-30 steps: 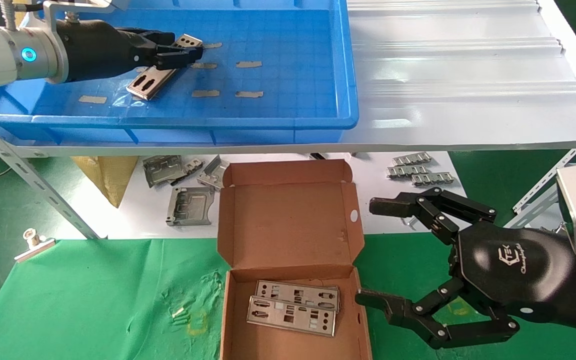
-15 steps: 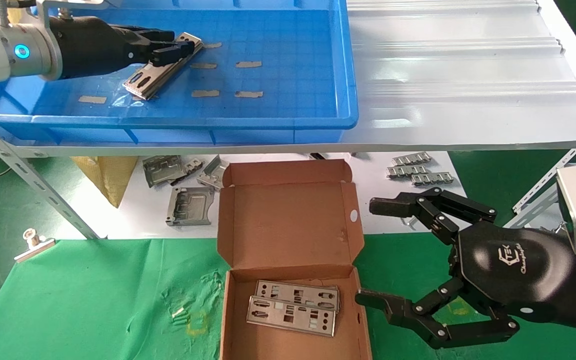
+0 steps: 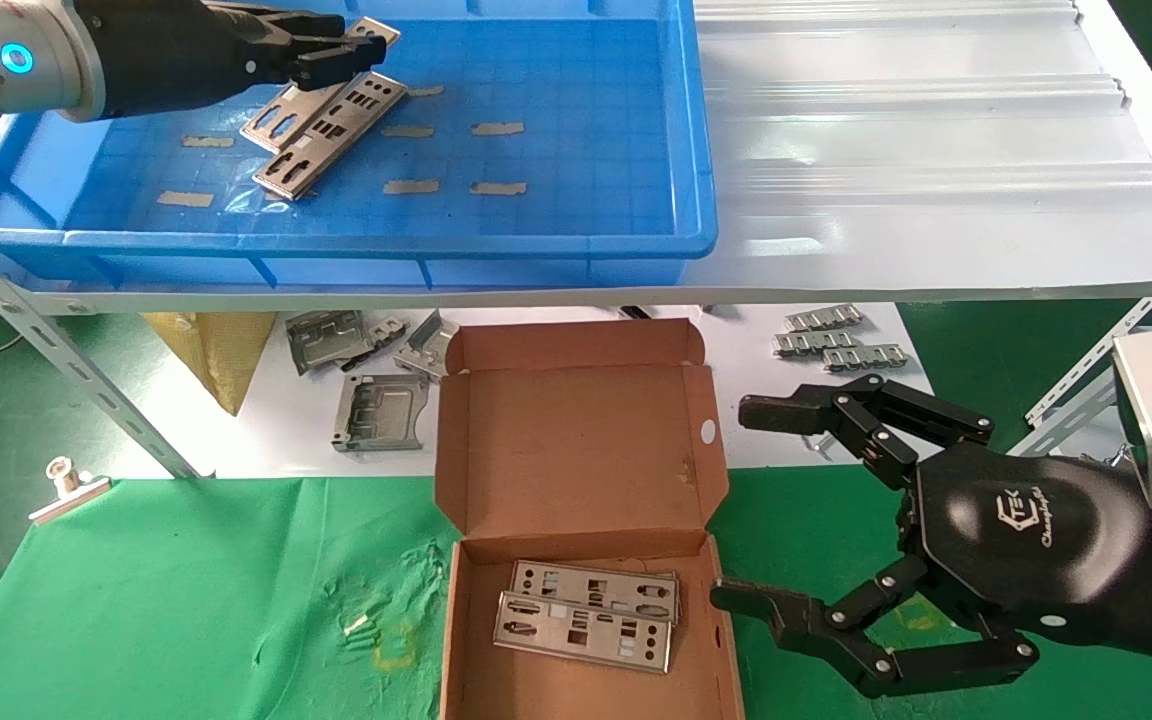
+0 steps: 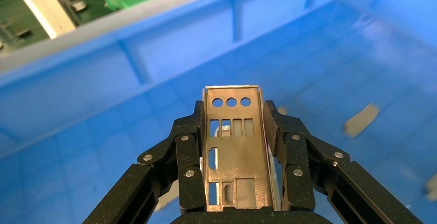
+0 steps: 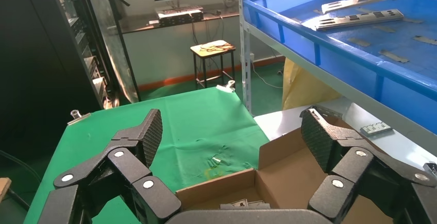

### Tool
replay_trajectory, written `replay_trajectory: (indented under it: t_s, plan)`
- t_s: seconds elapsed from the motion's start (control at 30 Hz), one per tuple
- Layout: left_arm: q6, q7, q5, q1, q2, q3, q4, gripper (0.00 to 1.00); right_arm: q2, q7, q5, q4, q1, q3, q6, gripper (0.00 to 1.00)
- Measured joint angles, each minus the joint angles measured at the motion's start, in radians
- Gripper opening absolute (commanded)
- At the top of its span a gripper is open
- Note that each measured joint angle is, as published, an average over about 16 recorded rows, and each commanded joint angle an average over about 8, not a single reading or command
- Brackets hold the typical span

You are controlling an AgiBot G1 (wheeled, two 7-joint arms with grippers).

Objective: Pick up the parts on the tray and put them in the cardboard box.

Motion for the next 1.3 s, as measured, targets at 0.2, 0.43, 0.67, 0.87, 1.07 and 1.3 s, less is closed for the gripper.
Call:
replay_trajectory:
  t_s: [0.2, 0.43, 0.67, 0.87, 1.07, 1.3]
  plan:
    - [0.171, 0.021, -0.024, -0.011, -0.023, -0.013, -0.024, 0.00, 0.000, 0.000, 0.000, 0.000, 0.000, 0.000, 0.000, 1.00]
    - [0.434, 0.073, -0.048, 0.000, -0.052, -0.022, -0.062, 0.00, 0.000, 0.000, 0.000, 0.000, 0.000, 0.000, 0.000, 1.00]
    - [0.602, 0.105, -0.090, 0.066, -0.075, 0.005, -0.171, 0.00, 0.000, 0.000, 0.000, 0.000, 0.000, 0.000, 0.000, 1.00]
    - [0.634, 0.103, -0.158, 0.184, -0.103, 0.074, -0.351, 0.00, 0.000, 0.000, 0.000, 0.000, 0.000, 0.000, 0.000, 1.00]
    - [0.564, 0.128, -0.196, 0.346, -0.112, 0.154, -0.531, 0.00, 0.000, 0.000, 0.000, 0.000, 0.000, 0.000, 0.000, 1.00]
    - [0.404, 0.221, -0.168, 0.523, -0.076, 0.207, -0.635, 0.00, 0.000, 0.000, 0.000, 0.000, 0.000, 0.000, 0.000, 1.00]
